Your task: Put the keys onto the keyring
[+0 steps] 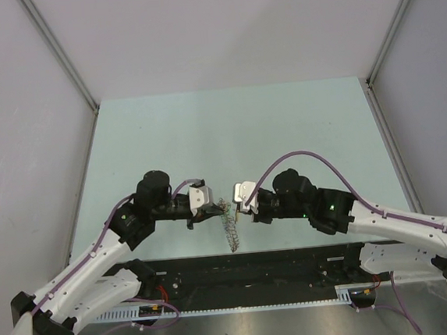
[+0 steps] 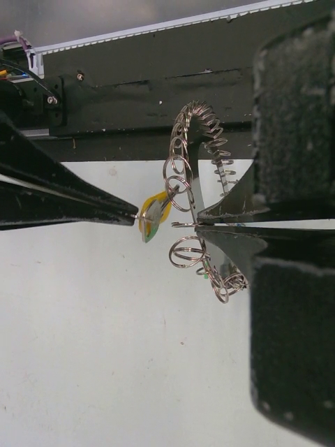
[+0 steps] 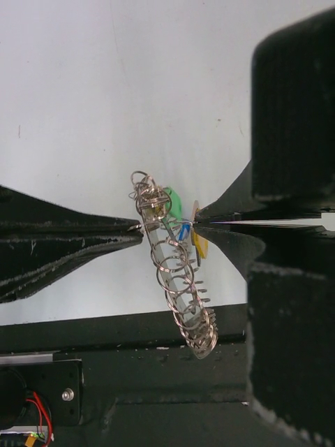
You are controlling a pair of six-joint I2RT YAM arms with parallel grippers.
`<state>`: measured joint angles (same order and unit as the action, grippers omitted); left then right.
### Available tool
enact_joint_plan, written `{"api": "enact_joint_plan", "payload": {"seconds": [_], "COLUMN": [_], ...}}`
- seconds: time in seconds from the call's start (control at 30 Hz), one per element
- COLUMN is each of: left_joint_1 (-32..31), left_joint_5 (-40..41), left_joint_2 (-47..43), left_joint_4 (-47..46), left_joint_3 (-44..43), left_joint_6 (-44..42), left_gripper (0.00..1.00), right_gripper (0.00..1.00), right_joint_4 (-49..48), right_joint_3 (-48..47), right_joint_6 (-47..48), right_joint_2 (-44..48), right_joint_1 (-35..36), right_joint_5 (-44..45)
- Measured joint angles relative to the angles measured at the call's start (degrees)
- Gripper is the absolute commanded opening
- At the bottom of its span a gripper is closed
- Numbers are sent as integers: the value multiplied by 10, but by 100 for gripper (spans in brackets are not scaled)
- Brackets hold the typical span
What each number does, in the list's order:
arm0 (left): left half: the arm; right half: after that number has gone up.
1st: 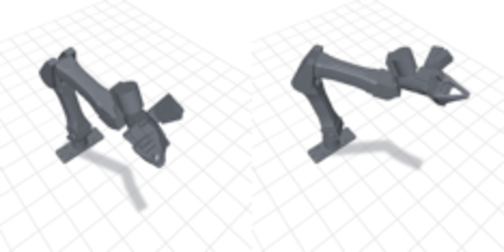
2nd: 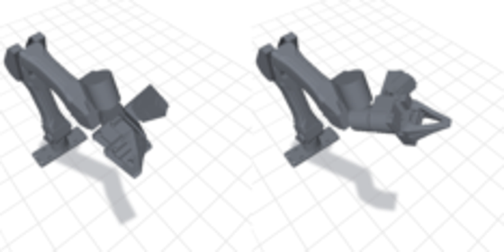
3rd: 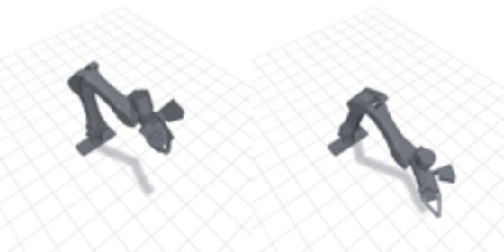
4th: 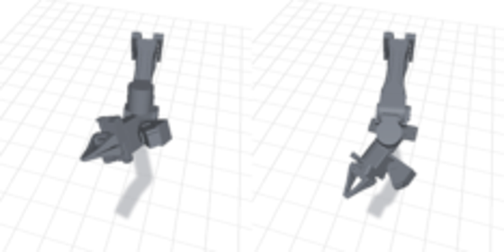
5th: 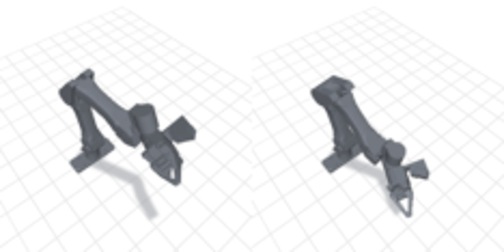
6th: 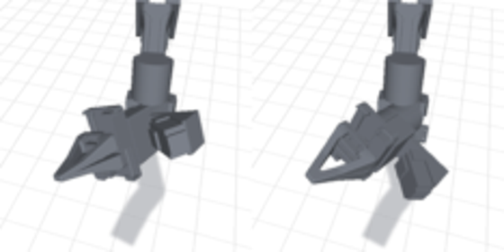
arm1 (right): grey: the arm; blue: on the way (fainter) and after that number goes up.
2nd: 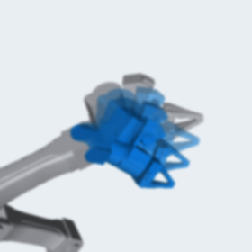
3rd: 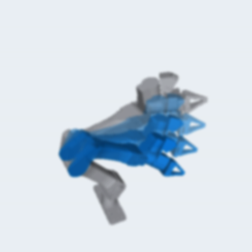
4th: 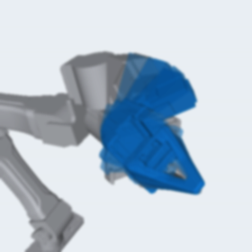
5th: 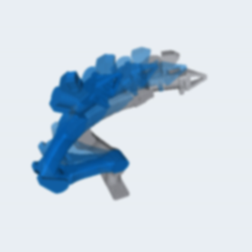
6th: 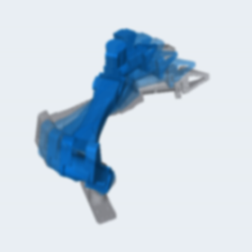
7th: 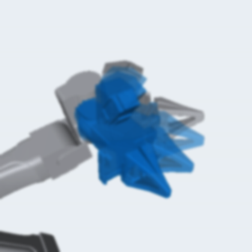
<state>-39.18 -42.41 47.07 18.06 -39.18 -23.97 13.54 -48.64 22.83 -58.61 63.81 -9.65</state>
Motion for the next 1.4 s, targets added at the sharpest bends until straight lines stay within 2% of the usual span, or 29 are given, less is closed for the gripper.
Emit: {"api": "enact_joint_plan", "payload": {"seconds": [0.53, 1.4], "left_joint_1": [-2, -6], "left_joint_5": [-1, -4], "left_joint_2": [0, 1], "left_joint_4": [0, 0], "left_joint_3": [1, 1], "left_joint_6": [0, 0], "left_gripper": [0, 0], "right_gripper": [0, 0], "right_joint_4": [-14, -6], "right_joint_3": [-1, -18], "right_joint_6": [4, 19], "right_joint_2": [-12, -32], "right_joint_1": [-22, -25], "right_joint_5": [-48, -70]}}
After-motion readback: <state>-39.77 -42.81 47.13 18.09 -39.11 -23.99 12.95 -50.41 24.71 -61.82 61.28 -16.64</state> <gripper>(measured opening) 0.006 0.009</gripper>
